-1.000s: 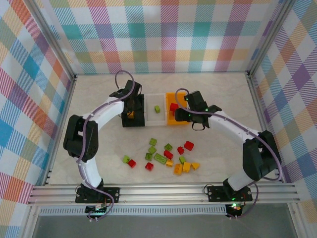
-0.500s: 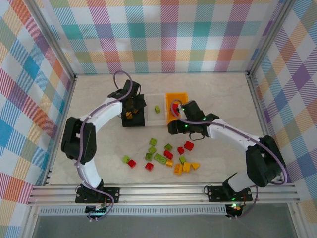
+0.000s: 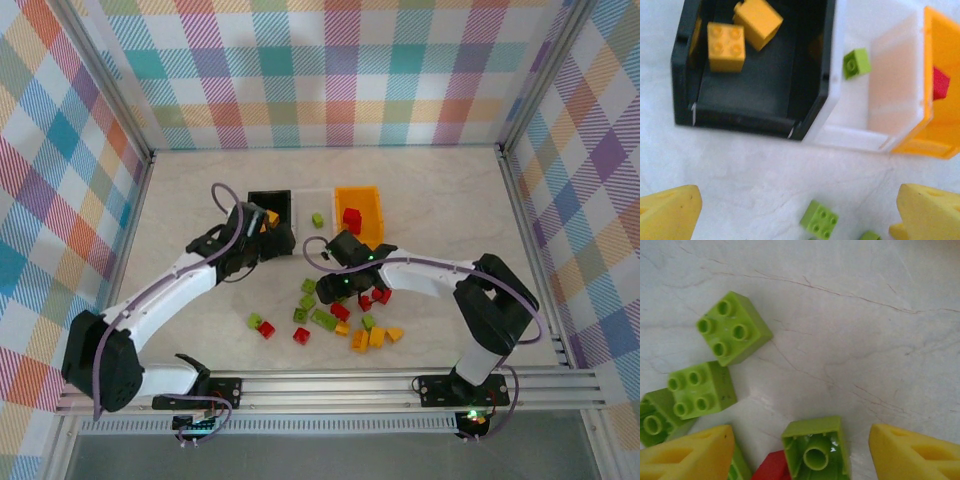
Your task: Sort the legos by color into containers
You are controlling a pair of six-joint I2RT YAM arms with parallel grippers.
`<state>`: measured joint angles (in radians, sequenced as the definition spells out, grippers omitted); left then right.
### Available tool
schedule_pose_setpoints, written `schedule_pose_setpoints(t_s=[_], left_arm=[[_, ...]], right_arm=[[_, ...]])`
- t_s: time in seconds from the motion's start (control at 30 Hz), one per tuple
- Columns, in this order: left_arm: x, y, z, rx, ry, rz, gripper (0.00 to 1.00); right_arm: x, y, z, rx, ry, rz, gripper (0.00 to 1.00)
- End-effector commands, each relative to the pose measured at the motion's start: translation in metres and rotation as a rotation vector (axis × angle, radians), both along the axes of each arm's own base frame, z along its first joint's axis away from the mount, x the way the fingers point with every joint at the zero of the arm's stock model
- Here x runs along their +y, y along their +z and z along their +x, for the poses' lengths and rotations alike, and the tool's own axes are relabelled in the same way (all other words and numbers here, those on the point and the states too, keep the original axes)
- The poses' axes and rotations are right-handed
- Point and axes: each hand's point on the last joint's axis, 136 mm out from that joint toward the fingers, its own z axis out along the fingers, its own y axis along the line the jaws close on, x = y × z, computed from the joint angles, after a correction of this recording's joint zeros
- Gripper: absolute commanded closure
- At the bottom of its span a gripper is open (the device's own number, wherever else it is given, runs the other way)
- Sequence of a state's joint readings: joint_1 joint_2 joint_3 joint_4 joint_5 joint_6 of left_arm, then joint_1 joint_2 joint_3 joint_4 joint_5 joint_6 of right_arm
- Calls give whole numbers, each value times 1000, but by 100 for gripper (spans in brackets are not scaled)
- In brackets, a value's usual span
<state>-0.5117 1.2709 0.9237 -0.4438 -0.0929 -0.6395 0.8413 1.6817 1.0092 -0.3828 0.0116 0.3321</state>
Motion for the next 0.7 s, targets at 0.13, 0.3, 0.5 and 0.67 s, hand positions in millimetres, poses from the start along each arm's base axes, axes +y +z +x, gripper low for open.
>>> schedule_pose_setpoints(t_s=[0.13, 0.3, 0.5, 0.67], left_arm=[[12, -10, -26, 29, 12, -3, 0], [17, -10, -31, 24, 18, 6, 0], [20, -13, -35, 29, 22, 11, 0], [27, -11, -44, 32, 36, 10, 0]], right_arm=[[-8, -22, 1, 10, -9, -108, 39], [-13, -29, -4, 24, -6, -132, 43], [-11, -13, 5, -40, -17, -96, 59], [-6, 31, 24, -141, -29, -17, 65]])
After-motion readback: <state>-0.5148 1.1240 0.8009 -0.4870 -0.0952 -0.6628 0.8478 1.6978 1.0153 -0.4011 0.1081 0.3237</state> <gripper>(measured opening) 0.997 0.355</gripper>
